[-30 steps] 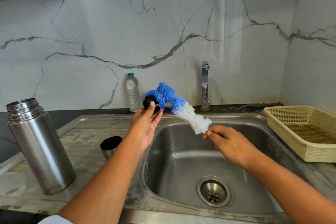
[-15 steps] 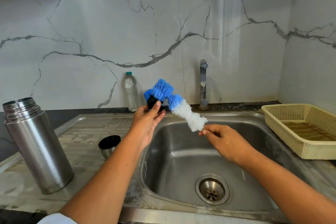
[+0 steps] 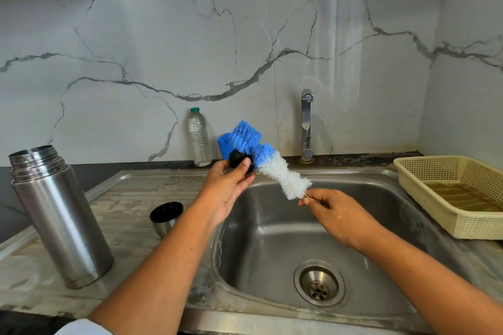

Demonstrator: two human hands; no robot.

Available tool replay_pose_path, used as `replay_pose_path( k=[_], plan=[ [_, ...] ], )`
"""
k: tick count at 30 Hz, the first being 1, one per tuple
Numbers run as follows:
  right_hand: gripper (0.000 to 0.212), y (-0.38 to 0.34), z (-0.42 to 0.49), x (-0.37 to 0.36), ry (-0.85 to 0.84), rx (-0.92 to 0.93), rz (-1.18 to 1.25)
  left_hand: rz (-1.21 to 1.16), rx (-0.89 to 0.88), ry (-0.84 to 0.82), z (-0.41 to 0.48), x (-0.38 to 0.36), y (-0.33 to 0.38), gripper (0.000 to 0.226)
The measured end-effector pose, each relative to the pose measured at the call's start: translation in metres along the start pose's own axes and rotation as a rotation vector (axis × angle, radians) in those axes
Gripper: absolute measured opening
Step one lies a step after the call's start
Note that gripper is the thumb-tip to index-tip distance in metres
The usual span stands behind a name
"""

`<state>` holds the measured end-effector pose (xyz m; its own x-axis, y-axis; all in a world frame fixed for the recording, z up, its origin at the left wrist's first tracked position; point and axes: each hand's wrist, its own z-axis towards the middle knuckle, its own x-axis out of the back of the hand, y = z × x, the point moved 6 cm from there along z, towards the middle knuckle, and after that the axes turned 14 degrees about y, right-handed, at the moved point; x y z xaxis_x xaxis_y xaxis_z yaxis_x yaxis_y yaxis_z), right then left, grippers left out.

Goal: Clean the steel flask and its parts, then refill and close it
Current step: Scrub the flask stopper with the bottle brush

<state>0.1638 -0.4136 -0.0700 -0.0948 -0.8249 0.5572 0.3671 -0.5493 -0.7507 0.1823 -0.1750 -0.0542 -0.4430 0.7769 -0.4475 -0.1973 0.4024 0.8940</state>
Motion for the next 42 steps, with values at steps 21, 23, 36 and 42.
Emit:
replay_pose_path(
  k=[21, 23, 36, 42],
  plan=[
    [0.022, 0.002, 0.002, 0.005, 0.027, -0.023, 0.067, -0.332, 0.215, -0.104, -0.008, -0.01, 0.006, 0.029],
    [0.021, 0.002, 0.002, 0.005, 0.029, -0.025, 0.065, -0.334, 0.211, -0.071, -0.006, -0.008, 0.005, 0.029],
    [0.02, 0.004, 0.001, -0.002, -0.019, -0.008, 0.019, -0.413, 0.178, 0.079, 0.002, 0.0, 0.006, 0.041],
    [0.018, 0.002, 0.001, 0.002, 0.002, -0.011, 0.041, -0.49, 0.226, -0.048, -0.003, -0.006, 0.012, 0.032]
  ],
)
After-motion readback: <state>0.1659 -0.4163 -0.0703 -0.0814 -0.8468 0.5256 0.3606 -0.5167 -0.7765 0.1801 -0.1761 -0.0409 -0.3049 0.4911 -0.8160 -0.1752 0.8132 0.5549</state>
